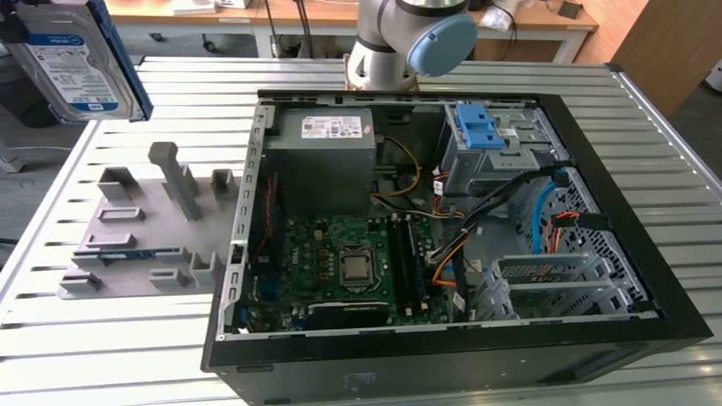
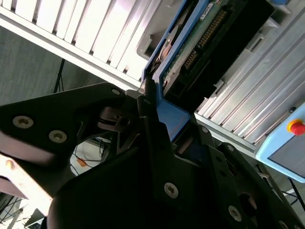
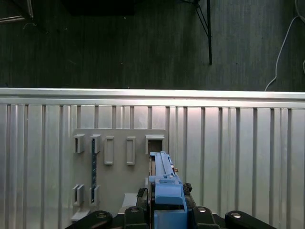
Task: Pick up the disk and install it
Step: 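Pick up the disk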
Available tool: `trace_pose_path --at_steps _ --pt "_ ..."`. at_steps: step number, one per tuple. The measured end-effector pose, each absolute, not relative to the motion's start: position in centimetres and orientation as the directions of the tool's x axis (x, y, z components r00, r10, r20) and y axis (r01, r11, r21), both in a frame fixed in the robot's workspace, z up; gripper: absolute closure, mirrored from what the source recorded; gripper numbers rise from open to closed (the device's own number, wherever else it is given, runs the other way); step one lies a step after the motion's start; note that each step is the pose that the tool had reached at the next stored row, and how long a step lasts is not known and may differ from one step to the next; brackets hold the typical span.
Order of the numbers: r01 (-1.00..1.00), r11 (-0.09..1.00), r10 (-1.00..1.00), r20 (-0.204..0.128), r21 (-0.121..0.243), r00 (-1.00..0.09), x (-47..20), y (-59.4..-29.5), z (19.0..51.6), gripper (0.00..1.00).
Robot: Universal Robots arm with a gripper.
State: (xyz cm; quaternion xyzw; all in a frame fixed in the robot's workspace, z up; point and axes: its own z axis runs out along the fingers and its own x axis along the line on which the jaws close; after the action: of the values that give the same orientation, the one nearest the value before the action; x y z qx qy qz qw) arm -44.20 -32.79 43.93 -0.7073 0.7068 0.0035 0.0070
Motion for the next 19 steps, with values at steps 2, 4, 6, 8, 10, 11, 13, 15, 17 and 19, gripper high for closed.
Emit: trace_pose_path --at_steps 2,4,6,8,10,11,13,15,17,19 --pt "-1.000 -0.001 -1.000 -0.015 -0.005 0.001 -44.2 -32.8 44.2 0.64" --pt "-1.000 -0.001 -1.000 -0.015 -0.005 0.001 -44.2 -32.8 44.5 0.64" --pt "-1.000 -0.001 -1.000 -0.015 -0.006 0.001 -44.2 -32.8 44.8 0.64" --pt "-1.000 -0.001 -1.000 -0.015 -0.006 0.001 -44.2 -32.8 45.0 0.64" --pt "-1.000 -0.001 -1.000 -0.015 -0.006 0.001 -44.2 -32.8 45.3 0.64" --pt "-1.000 -0.001 -1.000 -0.015 -0.006 0.001 -44.2 -32.8 45.4 0.64" --pt "-1.000 -0.001 -1.000 -0.015 -0.006 0.001 -44.2 -32.8 45.6 0.64" --pt "-1.000 -0.001 -1.000 -0.015 -0.007 0.001 -44.2 -32.8 45.9 0.64" --pt "-1.000 -0.001 -1.000 -0.015 -0.007 0.001 -44.2 -32.8 46.1 0.64" --pt "-1.000 -0.001 -1.000 -0.015 -0.007 0.001 -44.2 -32.8 46.3 0.64"
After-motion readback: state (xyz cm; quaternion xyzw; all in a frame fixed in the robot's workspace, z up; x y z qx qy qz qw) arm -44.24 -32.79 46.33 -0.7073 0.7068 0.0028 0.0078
